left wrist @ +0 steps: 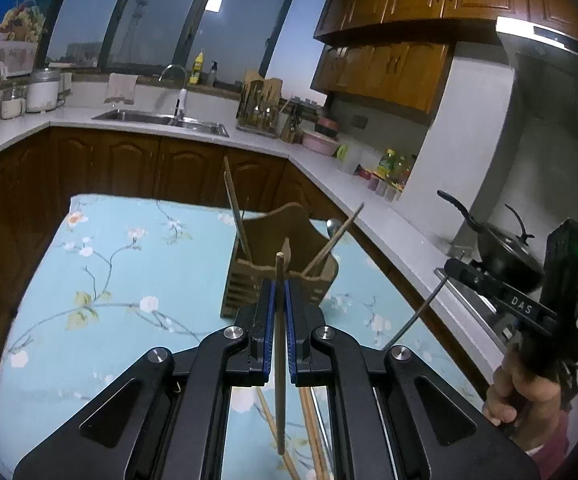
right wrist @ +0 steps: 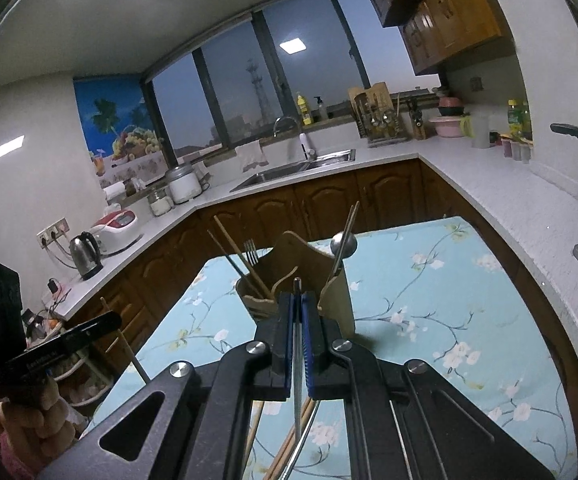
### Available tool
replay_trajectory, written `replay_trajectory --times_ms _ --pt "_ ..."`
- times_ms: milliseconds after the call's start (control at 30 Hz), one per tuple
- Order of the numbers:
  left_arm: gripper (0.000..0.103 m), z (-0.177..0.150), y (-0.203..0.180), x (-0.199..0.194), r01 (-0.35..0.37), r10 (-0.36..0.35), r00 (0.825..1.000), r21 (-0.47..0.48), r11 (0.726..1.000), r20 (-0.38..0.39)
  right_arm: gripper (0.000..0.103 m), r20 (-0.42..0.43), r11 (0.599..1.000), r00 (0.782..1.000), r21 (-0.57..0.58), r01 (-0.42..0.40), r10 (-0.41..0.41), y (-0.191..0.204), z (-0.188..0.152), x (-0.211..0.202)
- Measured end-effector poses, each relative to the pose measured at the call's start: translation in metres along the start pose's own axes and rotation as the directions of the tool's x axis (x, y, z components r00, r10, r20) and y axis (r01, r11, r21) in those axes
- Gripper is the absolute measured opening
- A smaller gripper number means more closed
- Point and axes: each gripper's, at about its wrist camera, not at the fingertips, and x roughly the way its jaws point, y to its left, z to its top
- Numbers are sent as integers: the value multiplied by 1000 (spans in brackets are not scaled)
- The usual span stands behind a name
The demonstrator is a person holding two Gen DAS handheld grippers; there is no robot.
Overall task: Organize utensils
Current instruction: 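Lift the wooden chopstick with the left tool while the right tool carries its metal chopstick over the holder, then open the left tool into the holder while the right tool drops its chopstick in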
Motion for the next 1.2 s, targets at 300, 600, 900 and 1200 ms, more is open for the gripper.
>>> replay_trajectory --times_ms 300,600,900,1200 --pt "4 46 -1 8 -24 22 994 16 1000 106 4 82 1000 997 11 3 -4 -4 35 4" --pt "4 108 1 21 -59 50 956 23 998 289 4 195 1000 981 18 7 -10 -4 92 24" --pt "4 128 11 62 -102 105 931 -27 994 350 4 200 999 979 1 44 -44 -7 101 63" --pt "4 94 32 109 -128 152 938 -96 987 313 4 155 997 986 53 57 -64 -27 77 98"
